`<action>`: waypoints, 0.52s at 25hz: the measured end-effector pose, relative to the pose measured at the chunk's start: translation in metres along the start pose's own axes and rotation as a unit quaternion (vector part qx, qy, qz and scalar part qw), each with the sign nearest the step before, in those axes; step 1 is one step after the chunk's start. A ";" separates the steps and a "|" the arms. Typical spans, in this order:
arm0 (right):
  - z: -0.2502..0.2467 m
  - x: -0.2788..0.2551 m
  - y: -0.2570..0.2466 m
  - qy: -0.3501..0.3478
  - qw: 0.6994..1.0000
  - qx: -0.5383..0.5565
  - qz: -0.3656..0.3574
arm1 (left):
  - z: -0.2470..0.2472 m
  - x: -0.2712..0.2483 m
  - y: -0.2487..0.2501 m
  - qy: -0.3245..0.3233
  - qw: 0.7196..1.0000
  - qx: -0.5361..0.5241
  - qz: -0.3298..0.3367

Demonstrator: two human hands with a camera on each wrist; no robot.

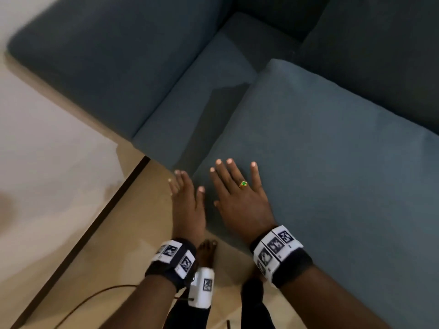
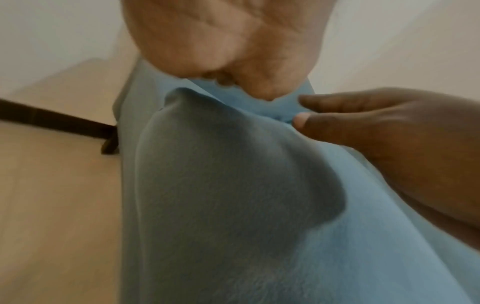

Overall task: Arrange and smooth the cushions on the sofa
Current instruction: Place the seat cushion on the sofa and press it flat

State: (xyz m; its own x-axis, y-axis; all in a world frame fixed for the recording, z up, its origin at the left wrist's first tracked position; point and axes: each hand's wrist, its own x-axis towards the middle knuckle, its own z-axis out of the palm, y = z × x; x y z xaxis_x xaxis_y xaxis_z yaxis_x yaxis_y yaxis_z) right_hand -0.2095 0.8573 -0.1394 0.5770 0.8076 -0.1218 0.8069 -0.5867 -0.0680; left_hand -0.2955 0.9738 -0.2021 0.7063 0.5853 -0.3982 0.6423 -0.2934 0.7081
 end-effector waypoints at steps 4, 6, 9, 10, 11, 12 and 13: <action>0.012 -0.040 0.007 0.076 0.994 -0.026 -0.072 | 0.020 -0.018 -0.020 0.005 1.000 0.001 0.030; 0.023 -0.066 0.016 0.034 0.994 -0.057 -0.091 | 0.029 -0.030 -0.015 -0.004 0.999 0.023 0.037; 0.033 -0.097 0.024 0.101 0.992 -0.034 -0.069 | 0.023 -0.036 0.006 0.099 0.984 0.067 0.132; 0.035 -0.104 0.030 0.108 0.991 -0.049 -0.065 | 0.031 -0.039 0.009 0.075 0.974 0.102 0.190; 0.040 -0.113 0.038 0.094 0.991 -0.072 -0.062 | 0.045 -0.045 0.012 0.042 0.958 0.167 0.228; 0.045 -0.126 0.044 0.079 0.992 -0.075 -0.060 | 0.058 -0.051 0.015 0.028 0.948 0.206 0.239; 0.047 -0.139 0.045 0.078 0.994 -0.057 -0.047 | 0.067 -0.058 0.014 0.036 0.942 0.229 0.244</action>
State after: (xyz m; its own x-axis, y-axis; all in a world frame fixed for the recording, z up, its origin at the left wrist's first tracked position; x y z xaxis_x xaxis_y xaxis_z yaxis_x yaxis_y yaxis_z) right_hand -0.2590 0.7162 -0.1723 0.5029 0.8636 0.0350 0.8627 -0.5041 0.0415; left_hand -0.3068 0.8851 -0.2081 0.9394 0.3407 -0.0389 0.3188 -0.8260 0.4649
